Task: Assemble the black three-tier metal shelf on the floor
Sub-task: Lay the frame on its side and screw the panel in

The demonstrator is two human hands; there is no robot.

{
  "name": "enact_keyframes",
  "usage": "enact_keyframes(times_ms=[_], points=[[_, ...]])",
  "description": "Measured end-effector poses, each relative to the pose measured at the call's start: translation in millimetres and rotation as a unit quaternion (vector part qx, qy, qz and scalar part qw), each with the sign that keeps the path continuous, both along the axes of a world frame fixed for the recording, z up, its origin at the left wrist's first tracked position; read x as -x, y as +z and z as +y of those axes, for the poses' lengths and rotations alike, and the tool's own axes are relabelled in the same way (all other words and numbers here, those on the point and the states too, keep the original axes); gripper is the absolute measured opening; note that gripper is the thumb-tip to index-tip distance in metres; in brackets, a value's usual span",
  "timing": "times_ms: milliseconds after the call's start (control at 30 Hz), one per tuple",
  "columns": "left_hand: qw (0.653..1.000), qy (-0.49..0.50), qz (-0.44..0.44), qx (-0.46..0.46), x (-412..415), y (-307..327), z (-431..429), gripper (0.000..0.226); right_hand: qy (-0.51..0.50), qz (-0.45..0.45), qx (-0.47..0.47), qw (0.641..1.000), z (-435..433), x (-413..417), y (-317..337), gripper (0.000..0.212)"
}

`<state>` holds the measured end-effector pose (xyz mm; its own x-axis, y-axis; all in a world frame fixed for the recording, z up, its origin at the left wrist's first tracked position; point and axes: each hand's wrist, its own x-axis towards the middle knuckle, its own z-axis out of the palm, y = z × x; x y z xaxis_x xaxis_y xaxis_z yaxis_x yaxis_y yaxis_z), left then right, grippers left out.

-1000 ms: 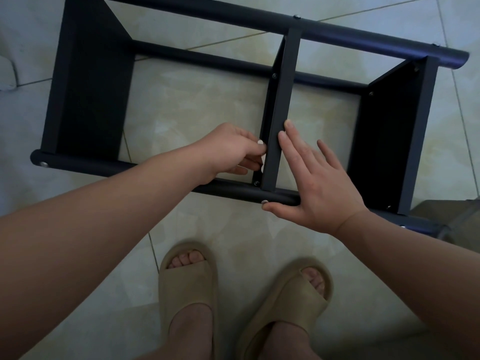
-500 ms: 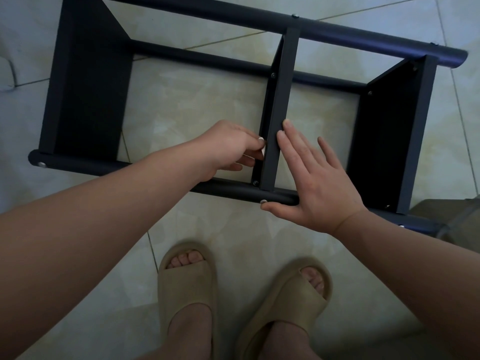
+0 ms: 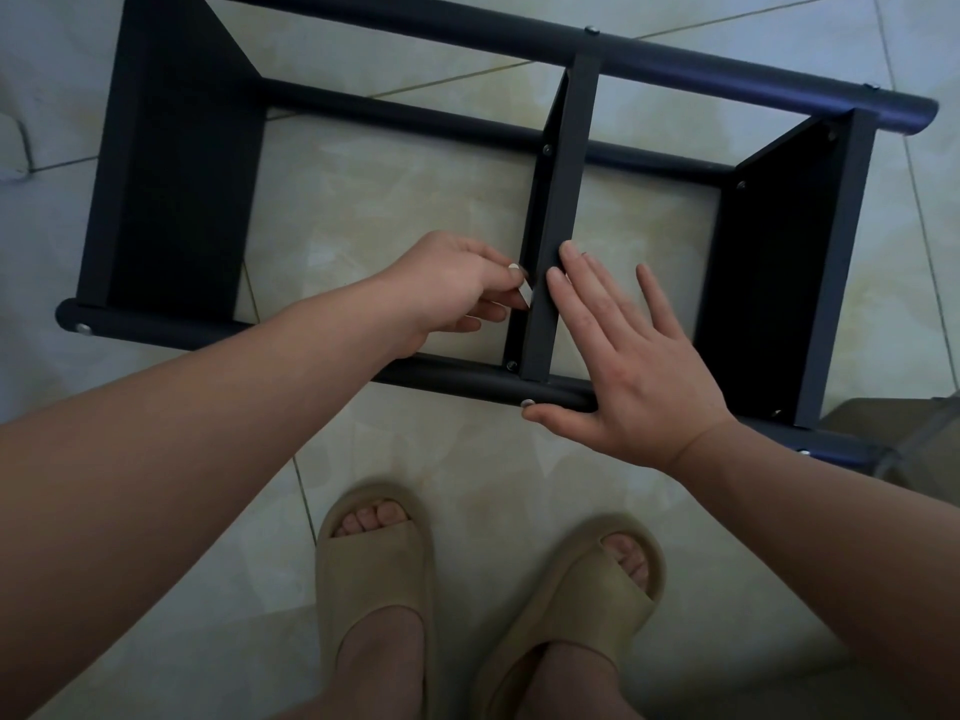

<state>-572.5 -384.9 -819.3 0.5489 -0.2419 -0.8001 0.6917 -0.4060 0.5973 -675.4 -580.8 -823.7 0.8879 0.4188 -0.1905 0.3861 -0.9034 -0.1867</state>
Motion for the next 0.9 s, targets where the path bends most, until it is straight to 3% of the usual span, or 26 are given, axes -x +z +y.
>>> enact_keyframes(times_ms=[367,567,900], points=[[0.999,-0.022,-0.033,-0.013,-1.3,0.1,0.0,0.012,0.002,0.002,-0.008,1.000,0.1,-0.2,0.0,0.103],[1.000,0.003,-0.005,0.005,0.6,-0.4,-0.3,0.008,-0.001,0.007,-0.010,1.000,0.3,-0.4,0.4,0.104],[0.999,-0.040,0.004,-0.001,4.3,1.9,-0.7,0.008,-0.004,0.010,-0.021,1.000,0.3,-0.1,0.8,0.103]])
